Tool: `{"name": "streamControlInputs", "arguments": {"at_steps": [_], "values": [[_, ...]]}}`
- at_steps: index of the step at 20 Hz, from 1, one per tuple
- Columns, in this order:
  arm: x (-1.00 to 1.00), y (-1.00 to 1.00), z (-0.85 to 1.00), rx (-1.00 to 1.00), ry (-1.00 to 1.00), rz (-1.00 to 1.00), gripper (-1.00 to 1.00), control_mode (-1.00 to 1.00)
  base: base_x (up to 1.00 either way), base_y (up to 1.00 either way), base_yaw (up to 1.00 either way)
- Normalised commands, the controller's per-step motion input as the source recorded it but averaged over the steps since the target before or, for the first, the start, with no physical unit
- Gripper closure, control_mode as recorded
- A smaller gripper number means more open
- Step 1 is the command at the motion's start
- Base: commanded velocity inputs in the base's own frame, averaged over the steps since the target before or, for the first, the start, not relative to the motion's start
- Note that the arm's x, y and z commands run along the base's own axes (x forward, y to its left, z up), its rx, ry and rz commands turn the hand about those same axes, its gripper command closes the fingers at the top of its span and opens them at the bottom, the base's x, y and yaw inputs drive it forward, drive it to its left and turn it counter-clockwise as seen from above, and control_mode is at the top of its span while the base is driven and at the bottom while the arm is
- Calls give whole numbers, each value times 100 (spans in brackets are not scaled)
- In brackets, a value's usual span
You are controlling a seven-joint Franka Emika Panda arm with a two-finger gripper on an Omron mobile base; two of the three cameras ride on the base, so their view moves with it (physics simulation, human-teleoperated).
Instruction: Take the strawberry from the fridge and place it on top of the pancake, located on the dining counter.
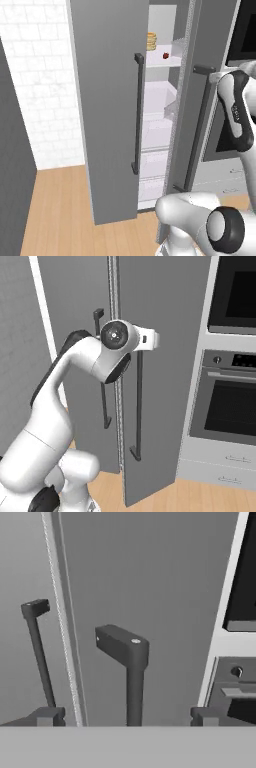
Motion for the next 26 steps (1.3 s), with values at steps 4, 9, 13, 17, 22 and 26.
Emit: {"name": "streamControlInputs", "arguments": {"at_steps": [4,9,13,17,22,26], "values": [[0,100,0,-42,0,-8,-100,-100,0,0,0],[0,100,-3,-38,0,-10,-100,-100,0,0,0],[3,90,-14,-33,3,-14,-100,-100,0,0,0],[36,71,-24,-29,9,-18,-100,-100,0,0,0],[68,4,-10,-12,21,-16,-100,-100,0,0,0],[75,0,-13,-5,22,-11,-100,-100,0,0,0]]}}
